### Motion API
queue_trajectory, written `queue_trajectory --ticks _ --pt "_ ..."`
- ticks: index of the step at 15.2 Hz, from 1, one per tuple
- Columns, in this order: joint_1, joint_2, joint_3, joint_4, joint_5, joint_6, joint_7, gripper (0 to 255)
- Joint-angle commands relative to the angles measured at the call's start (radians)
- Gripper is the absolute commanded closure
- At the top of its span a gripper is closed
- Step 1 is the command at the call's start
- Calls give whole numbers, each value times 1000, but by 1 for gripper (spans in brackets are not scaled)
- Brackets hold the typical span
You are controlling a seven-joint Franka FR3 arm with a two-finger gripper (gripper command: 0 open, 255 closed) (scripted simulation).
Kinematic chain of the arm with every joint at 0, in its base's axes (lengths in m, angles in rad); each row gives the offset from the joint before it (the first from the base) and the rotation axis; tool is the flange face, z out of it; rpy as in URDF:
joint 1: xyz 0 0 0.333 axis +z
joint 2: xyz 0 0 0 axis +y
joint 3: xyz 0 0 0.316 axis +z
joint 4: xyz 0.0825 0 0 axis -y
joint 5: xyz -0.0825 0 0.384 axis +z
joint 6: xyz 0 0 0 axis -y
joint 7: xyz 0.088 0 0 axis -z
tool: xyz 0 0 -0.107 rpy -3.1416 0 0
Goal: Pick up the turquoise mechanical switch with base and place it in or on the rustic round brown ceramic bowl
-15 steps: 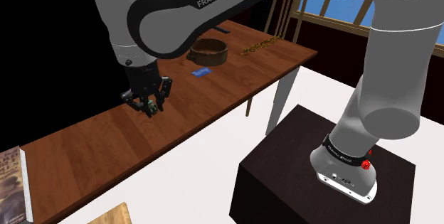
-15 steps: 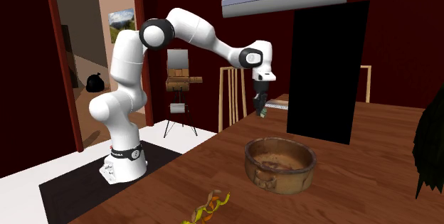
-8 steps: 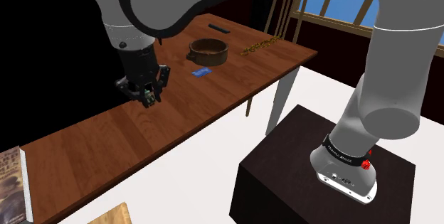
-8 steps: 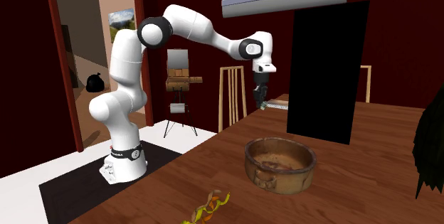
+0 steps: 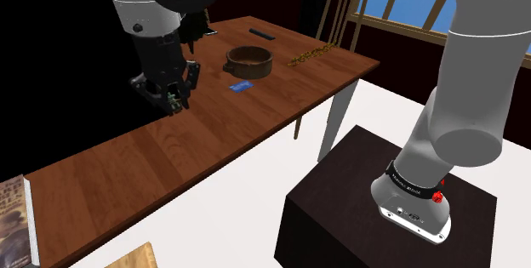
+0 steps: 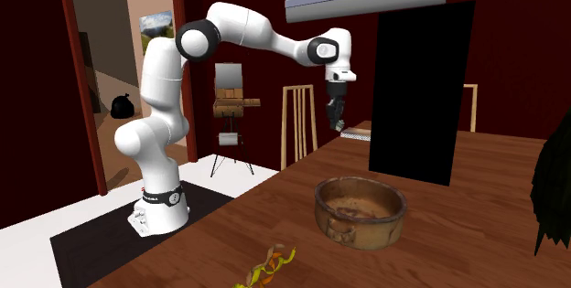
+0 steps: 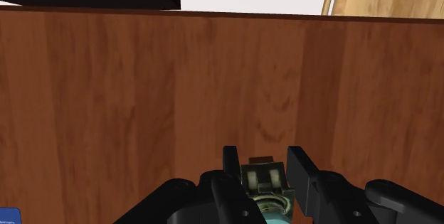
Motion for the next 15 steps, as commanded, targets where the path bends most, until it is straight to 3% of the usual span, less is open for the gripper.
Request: queue_trajectory --ticks 1,7,15 --pt "1 -3 1 26 2 -29 -3 255" --pt "7 -3 4 100 4 -102 -5 255" --pt "-137 -105 -57 -18 65 -65 -206 255"
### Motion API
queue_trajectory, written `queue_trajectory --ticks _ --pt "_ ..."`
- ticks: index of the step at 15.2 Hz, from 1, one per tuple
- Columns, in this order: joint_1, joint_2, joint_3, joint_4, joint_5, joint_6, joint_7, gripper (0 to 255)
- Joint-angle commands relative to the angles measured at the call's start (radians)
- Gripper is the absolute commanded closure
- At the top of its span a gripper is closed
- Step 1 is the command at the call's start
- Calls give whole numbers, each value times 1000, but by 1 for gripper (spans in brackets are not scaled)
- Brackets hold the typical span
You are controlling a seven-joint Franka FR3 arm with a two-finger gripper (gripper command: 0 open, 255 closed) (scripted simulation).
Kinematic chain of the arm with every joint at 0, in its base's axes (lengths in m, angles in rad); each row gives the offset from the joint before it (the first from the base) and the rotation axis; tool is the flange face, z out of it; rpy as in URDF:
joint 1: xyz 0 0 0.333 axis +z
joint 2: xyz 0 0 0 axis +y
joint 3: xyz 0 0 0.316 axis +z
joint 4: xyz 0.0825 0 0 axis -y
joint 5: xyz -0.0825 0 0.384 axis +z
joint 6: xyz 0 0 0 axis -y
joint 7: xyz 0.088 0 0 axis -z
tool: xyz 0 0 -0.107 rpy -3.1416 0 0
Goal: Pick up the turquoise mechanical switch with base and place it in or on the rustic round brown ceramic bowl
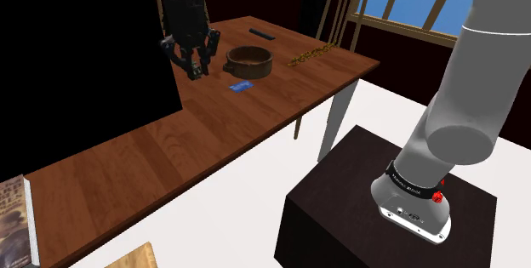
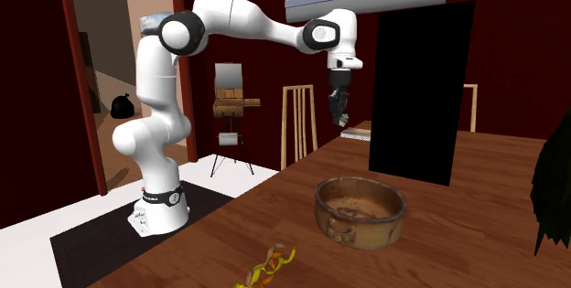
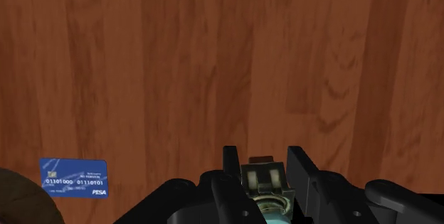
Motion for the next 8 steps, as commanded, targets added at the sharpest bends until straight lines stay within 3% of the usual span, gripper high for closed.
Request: queue_trajectory --ticks 1,8 --pt "-30 -16 -17 -17 10 5 -49 255" --pt "-128 -39 -83 -40 28 13 -214 255"
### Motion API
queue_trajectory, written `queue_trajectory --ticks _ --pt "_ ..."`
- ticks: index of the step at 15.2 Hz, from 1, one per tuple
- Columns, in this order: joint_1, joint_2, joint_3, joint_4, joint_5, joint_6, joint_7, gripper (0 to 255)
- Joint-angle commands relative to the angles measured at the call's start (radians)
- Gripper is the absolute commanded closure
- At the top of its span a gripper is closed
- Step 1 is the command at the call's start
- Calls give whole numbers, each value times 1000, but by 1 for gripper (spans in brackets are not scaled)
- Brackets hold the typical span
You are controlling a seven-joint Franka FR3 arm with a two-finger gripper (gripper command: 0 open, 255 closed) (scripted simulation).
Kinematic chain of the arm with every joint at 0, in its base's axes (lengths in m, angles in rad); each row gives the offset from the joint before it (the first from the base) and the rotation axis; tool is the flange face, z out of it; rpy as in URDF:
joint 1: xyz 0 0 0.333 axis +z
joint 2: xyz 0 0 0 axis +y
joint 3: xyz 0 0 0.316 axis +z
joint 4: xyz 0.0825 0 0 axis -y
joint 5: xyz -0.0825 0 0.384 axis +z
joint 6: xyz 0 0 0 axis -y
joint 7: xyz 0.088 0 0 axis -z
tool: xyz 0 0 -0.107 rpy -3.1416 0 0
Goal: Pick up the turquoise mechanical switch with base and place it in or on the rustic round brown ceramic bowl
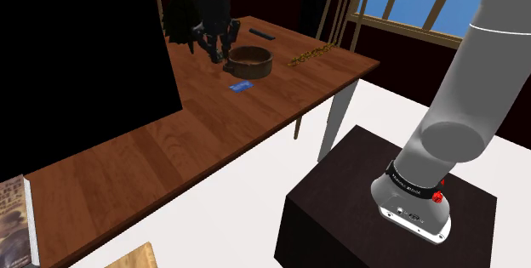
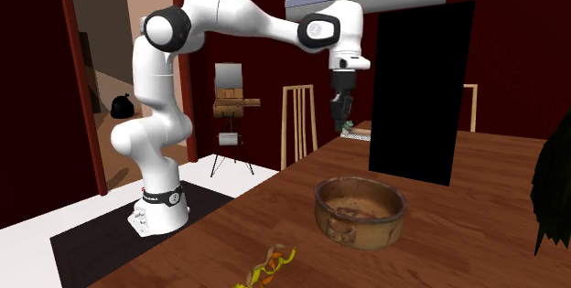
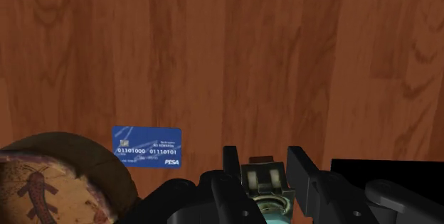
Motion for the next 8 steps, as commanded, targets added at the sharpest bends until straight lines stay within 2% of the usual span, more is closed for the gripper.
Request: queue_trajectory --ticks 1,8 --pt "-23 10 -18 19 -2 -9 -44 255" --pt "-108 45 -81 67 -8 -20 -193 255"
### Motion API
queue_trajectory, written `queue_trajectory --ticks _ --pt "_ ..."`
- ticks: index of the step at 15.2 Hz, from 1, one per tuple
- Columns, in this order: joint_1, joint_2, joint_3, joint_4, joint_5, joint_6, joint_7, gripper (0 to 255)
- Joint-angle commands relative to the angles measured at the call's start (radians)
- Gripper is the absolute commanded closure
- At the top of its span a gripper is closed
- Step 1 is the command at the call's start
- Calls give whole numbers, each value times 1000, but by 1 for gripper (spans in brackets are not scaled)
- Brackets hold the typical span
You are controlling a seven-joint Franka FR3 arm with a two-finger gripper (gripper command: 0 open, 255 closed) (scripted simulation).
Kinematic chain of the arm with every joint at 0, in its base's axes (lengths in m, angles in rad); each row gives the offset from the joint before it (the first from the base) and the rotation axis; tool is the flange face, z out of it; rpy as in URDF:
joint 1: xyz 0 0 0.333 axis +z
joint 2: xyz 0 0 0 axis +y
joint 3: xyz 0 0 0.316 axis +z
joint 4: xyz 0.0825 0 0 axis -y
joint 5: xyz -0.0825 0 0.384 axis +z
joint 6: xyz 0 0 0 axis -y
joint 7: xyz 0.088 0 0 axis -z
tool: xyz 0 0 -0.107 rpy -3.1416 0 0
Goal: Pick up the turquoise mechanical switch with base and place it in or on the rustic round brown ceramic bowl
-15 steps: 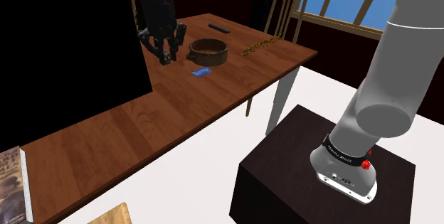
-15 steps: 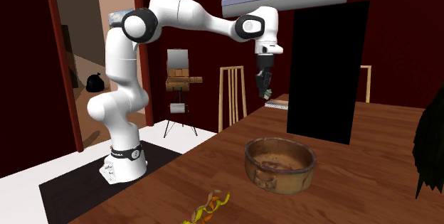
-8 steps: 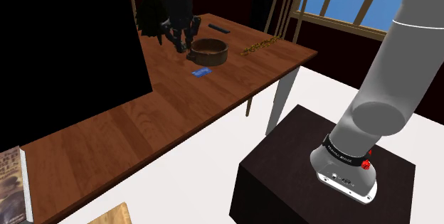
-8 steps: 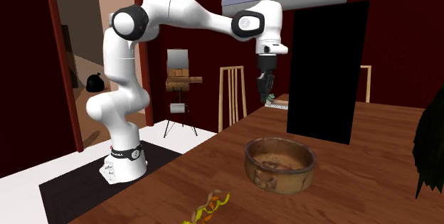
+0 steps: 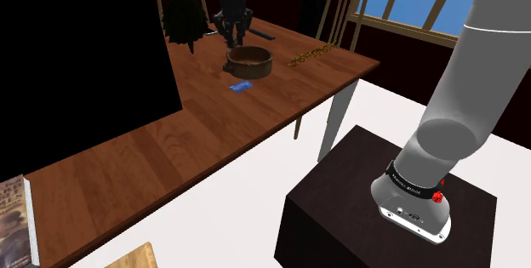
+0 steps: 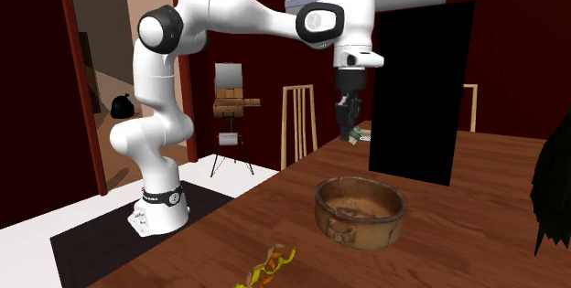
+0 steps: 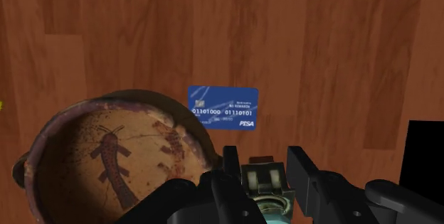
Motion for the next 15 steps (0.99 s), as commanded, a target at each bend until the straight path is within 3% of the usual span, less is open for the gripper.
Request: queue_trajectory --ticks 1,9,15 --pt "-24 12 -18 11 -1 1 -44 255" --pt "-110 125 -82 168 -22 -42 -201 255" --pt "-114 122 -84 84 -22 39 -199 255"
